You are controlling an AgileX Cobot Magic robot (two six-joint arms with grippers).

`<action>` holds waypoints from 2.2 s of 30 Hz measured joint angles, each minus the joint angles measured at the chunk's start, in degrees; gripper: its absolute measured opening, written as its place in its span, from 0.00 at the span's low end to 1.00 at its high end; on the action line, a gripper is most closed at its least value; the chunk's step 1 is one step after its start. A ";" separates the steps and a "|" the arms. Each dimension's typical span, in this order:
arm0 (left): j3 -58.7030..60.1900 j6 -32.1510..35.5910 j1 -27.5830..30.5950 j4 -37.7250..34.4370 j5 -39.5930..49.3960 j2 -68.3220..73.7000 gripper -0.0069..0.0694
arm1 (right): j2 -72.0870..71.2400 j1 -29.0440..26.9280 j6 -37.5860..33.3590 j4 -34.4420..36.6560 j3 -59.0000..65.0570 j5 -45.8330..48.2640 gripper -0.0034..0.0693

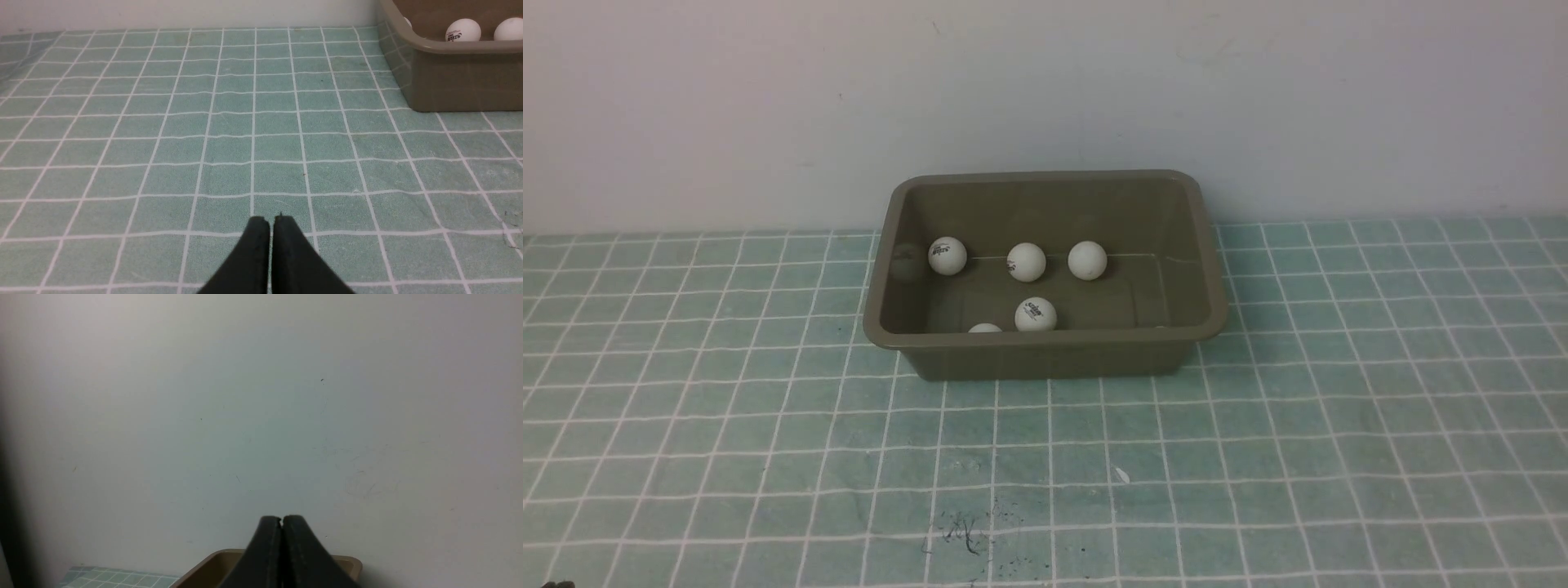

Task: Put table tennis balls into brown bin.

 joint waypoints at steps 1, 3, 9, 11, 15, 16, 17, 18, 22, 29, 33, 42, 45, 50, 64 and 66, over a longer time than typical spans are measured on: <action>0.00 0.00 0.00 0.00 0.00 0.00 0.08 | 0.00 0.00 0.00 0.00 0.00 0.00 0.03; 0.00 0.00 0.00 0.00 0.00 0.00 0.08 | 0.00 0.00 0.00 0.00 0.00 0.00 0.03; 0.00 0.00 0.00 0.00 0.00 0.00 0.08 | 0.00 -0.67 -3.26 -5.10 0.79 0.00 0.03; 0.00 0.00 0.00 0.00 0.00 0.00 0.08 | 0.00 -3.45 -4.98 -8.20 3.15 -0.13 0.03; 0.00 0.00 0.00 0.00 0.00 0.00 0.08 | 0.00 -10.97 -5.79 -13.25 11.65 0.24 0.03; 0.00 0.00 0.00 0.00 0.00 0.00 0.08 | 0.00 -12.29 -5.79 -13.87 13.54 0.31 0.03; 0.00 0.00 0.00 0.00 0.00 0.00 0.08 | 0.00 -14.05 -5.79 -14.30 16.77 0.53 0.03; 0.00 0.00 0.00 0.00 0.00 0.00 0.08 | 0.00 -14.79 -5.79 -14.47 17.68 0.53 0.03; 0.00 0.00 0.00 0.00 0.00 0.00 0.08 | 0.00 -16.99 -5.79 -14.54 22.76 1.87 0.03; 0.00 0.00 0.00 0.00 0.00 0.00 0.08 | 0.06 -17.13 -5.79 -13.45 22.71 3.02 0.03; 0.00 0.00 0.00 0.00 0.00 0.00 0.08 | 0.06 -17.13 -5.79 -13.38 22.71 3.04 0.03; 0.00 0.00 0.00 0.00 0.00 0.00 0.08 | 0.06 -17.13 -5.79 -13.38 22.71 3.09 0.03; 0.00 0.00 0.00 0.00 0.00 0.00 0.08 | 0.06 -17.13 -5.79 -13.38 22.71 3.09 0.03; 0.00 0.00 0.00 0.00 0.00 0.00 0.08 | 0.06 -17.13 -5.79 -13.38 22.71 3.09 0.03; 0.00 0.00 0.00 0.00 0.00 0.00 0.08 | 0.06 -17.13 -5.79 -13.38 22.71 3.09 0.03; 0.00 0.00 0.00 0.00 0.00 0.00 0.08 | 0.06 -17.13 -5.79 -13.38 22.71 3.09 0.03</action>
